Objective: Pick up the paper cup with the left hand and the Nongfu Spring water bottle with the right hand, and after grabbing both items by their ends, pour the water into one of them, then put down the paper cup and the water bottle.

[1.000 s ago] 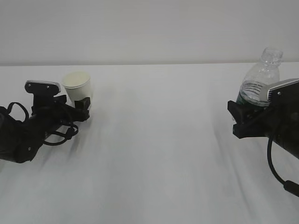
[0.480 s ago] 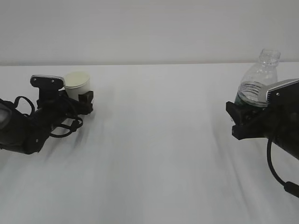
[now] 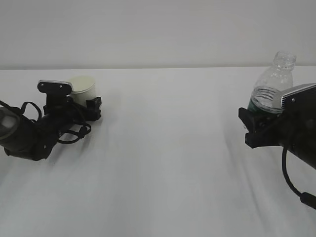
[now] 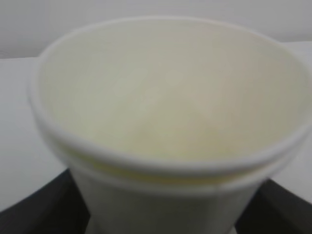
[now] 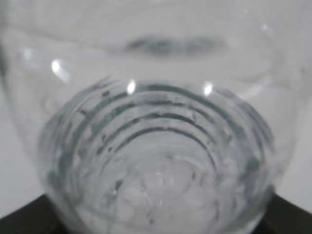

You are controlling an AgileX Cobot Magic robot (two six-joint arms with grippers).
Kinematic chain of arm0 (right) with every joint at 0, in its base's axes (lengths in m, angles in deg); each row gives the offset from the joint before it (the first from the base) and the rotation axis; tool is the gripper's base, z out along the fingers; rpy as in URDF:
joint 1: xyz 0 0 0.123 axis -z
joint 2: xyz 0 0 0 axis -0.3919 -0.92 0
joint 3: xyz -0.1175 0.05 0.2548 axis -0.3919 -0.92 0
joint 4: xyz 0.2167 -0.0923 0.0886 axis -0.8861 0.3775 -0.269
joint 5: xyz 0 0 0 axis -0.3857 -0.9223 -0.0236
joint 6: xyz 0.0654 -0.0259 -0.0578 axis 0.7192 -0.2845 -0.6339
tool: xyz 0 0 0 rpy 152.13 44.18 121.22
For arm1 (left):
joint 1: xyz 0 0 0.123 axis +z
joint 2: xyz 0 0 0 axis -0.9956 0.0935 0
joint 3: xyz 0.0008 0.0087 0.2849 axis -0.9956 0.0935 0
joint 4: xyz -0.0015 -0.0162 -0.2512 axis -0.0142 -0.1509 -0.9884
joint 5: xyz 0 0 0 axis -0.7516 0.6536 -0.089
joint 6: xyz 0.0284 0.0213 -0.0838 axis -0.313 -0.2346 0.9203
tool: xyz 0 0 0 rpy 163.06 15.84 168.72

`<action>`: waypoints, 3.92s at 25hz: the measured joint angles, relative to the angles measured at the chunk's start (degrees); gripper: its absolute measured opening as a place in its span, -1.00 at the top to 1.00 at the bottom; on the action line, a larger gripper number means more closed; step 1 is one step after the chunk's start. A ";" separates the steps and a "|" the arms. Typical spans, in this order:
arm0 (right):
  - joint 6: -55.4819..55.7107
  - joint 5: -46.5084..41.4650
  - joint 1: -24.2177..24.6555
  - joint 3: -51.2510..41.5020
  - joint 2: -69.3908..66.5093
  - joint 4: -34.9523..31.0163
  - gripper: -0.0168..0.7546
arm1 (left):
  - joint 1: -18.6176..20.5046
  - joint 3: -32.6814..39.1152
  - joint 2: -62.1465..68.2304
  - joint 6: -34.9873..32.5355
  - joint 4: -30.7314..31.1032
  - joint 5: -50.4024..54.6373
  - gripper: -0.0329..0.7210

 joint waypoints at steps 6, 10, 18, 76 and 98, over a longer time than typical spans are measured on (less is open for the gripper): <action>-0.04 0.00 0.00 0.00 0.00 0.00 -0.26 | 0.00 -1.55 0.69 0.00 0.00 0.92 -0.61; -0.04 0.00 0.00 0.00 0.00 0.00 -0.26 | 0.00 -1.55 0.91 0.00 0.00 1.04 -0.50; -0.14 0.00 0.00 0.00 0.00 0.00 -0.26 | 0.00 -1.55 0.91 0.00 1.92 1.04 -0.36; 6.91 -3.44 0.00 0.00 0.00 18.12 -0.26 | -12.70 26.95 -25.02 15.62 48.76 -6.49 -0.32; 11.27 -10.18 0.00 6.94 1.71 29.01 -0.26 | -19.37 22.41 -24.93 11.93 45.20 -6.01 -0.31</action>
